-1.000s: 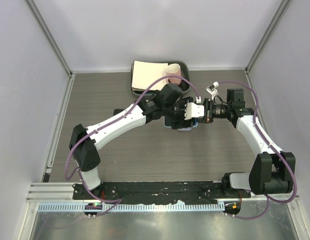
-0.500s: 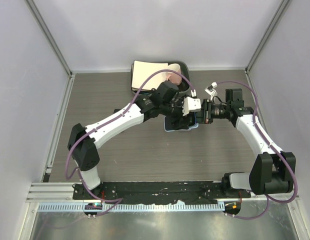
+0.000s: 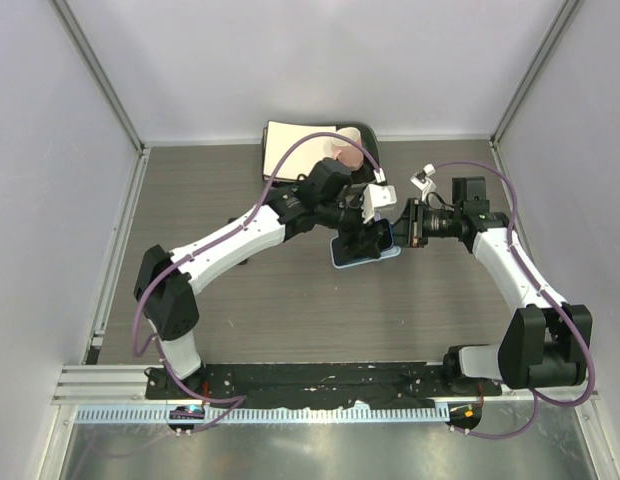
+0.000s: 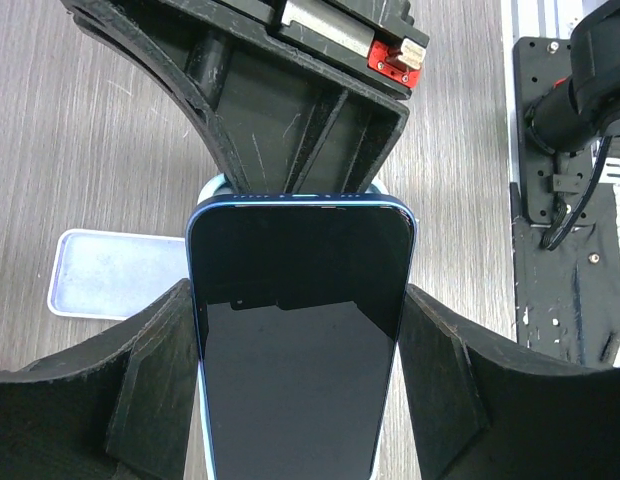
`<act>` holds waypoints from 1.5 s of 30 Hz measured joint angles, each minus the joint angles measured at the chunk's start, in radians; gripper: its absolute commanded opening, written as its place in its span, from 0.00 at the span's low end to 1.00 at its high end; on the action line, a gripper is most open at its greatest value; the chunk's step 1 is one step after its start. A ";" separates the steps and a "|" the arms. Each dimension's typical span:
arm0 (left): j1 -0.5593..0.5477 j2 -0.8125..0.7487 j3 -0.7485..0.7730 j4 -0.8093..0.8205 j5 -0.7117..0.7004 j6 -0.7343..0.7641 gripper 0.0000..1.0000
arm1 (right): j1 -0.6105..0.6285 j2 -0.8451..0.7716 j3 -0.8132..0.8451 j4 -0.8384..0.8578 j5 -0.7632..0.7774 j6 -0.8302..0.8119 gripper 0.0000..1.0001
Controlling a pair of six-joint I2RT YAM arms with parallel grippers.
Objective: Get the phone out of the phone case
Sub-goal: Remove the phone case from the phone, then place the phone at the center of the board.
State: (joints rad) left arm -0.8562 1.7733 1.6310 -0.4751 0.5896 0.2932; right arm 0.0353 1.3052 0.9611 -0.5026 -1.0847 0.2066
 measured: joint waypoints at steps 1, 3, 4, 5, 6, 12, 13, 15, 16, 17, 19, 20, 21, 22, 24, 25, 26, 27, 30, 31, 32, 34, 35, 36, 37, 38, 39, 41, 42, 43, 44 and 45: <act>0.003 0.000 -0.003 0.005 0.007 -0.008 0.00 | -0.004 0.001 0.000 -0.001 0.001 -0.002 0.01; 0.006 0.000 -0.006 0.023 0.018 -0.021 0.00 | -0.016 0.007 0.000 -0.004 -0.003 -0.002 0.01; 0.008 0.000 -0.009 0.032 0.021 -0.027 0.00 | -0.021 0.009 0.000 -0.004 -0.007 -0.002 0.01; 0.010 0.000 -0.011 0.040 0.025 -0.032 0.00 | -0.025 0.012 0.000 -0.006 -0.009 -0.002 0.01; 0.013 0.000 -0.013 0.050 0.030 -0.042 0.00 | -0.031 0.016 0.000 -0.011 0.005 -0.005 0.01; 0.055 -0.048 -0.013 0.085 0.095 -0.115 0.00 | -0.083 0.043 0.000 -0.022 0.079 -0.021 0.01; 0.060 -0.061 -0.013 0.087 0.101 -0.129 0.00 | -0.089 0.043 0.000 -0.021 0.089 -0.024 0.01; 0.068 -0.082 -0.013 0.092 0.106 -0.148 0.00 | -0.098 0.043 0.000 -0.020 0.112 -0.027 0.01; 0.069 -0.090 -0.013 0.098 0.106 -0.158 0.00 | -0.099 0.043 0.000 -0.019 0.122 -0.029 0.01; 0.068 -0.095 -0.013 0.103 0.103 -0.165 0.00 | -0.100 0.043 0.000 -0.019 0.131 -0.029 0.01; 0.068 -0.100 -0.013 0.112 0.088 -0.186 0.00 | -0.103 0.043 0.000 -0.018 0.151 -0.031 0.01; 0.068 -0.101 -0.018 0.121 0.073 -0.193 0.00 | -0.103 0.043 0.000 -0.017 0.162 -0.033 0.01; 0.067 -0.103 -0.025 0.128 0.053 -0.205 0.00 | -0.105 0.043 0.000 -0.016 0.173 -0.036 0.01; 0.067 -0.105 -0.036 0.134 0.033 -0.212 0.00 | -0.108 0.043 0.000 -0.016 0.182 -0.039 0.01; 0.070 -0.110 -0.070 0.147 -0.017 -0.233 0.00 | -0.117 0.043 0.000 -0.016 0.198 -0.048 0.01; 0.075 -0.113 -0.089 0.150 -0.041 -0.241 0.00 | -0.125 0.042 0.000 -0.015 0.205 -0.052 0.01; 0.081 -0.116 -0.105 0.154 -0.064 -0.247 0.00 | -0.133 0.040 0.000 -0.014 0.212 -0.056 0.01; 0.090 -0.120 -0.127 0.161 -0.095 -0.260 0.00 | -0.143 0.037 0.000 -0.014 0.219 -0.060 0.01; 0.129 -0.130 -0.186 0.177 -0.173 -0.287 0.00 | -0.174 0.023 0.000 -0.012 0.231 -0.074 0.01; 0.142 -0.135 -0.204 0.181 -0.202 -0.295 0.00 | -0.184 0.017 0.000 -0.010 0.233 -0.078 0.01; 0.151 -0.139 -0.217 0.183 -0.220 -0.302 0.00 | -0.192 0.013 0.000 -0.008 0.235 -0.080 0.01; 0.179 -0.152 -0.251 0.195 -0.277 -0.322 0.00 | -0.206 -0.001 0.000 -0.002 0.238 -0.087 0.01; 0.190 -0.158 -0.266 0.198 -0.302 -0.338 0.00 | -0.212 -0.010 -0.001 0.003 0.238 -0.091 0.01; 0.201 -0.163 -0.276 0.200 -0.322 -0.347 0.00 | -0.217 -0.018 -0.003 0.008 0.239 -0.094 0.01; 0.214 -0.166 -0.287 0.201 -0.346 -0.362 0.00 | -0.221 -0.027 -0.008 0.017 0.240 -0.097 0.01; 0.227 -0.166 -0.293 0.200 -0.369 -0.375 0.00 | -0.223 -0.039 -0.014 0.025 0.242 -0.098 0.01; 0.240 -0.166 -0.295 0.196 -0.388 -0.393 0.00 | -0.224 -0.053 -0.022 0.034 0.245 -0.098 0.01; 0.266 -0.165 -0.294 0.177 -0.422 -0.426 0.00 | -0.225 -0.076 -0.038 0.050 0.246 -0.096 0.01; 0.280 -0.163 -0.292 0.165 -0.438 -0.448 0.00 | -0.225 -0.091 -0.049 0.061 0.246 -0.094 0.01; 0.295 -0.157 -0.288 0.155 -0.455 -0.468 0.00 | -0.225 -0.102 -0.056 0.067 0.246 -0.091 0.01; 0.309 -0.149 -0.285 0.146 -0.478 -0.487 0.00 | -0.225 -0.116 -0.065 0.080 0.246 -0.087 0.01; 0.320 -0.143 -0.285 0.143 -0.498 -0.505 0.00 | -0.225 -0.124 -0.070 0.089 0.246 -0.080 0.01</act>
State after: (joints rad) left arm -0.5362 1.6306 1.3460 -0.3325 0.0917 -0.2115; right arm -0.1902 1.1809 0.8909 -0.4141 -0.8391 0.1261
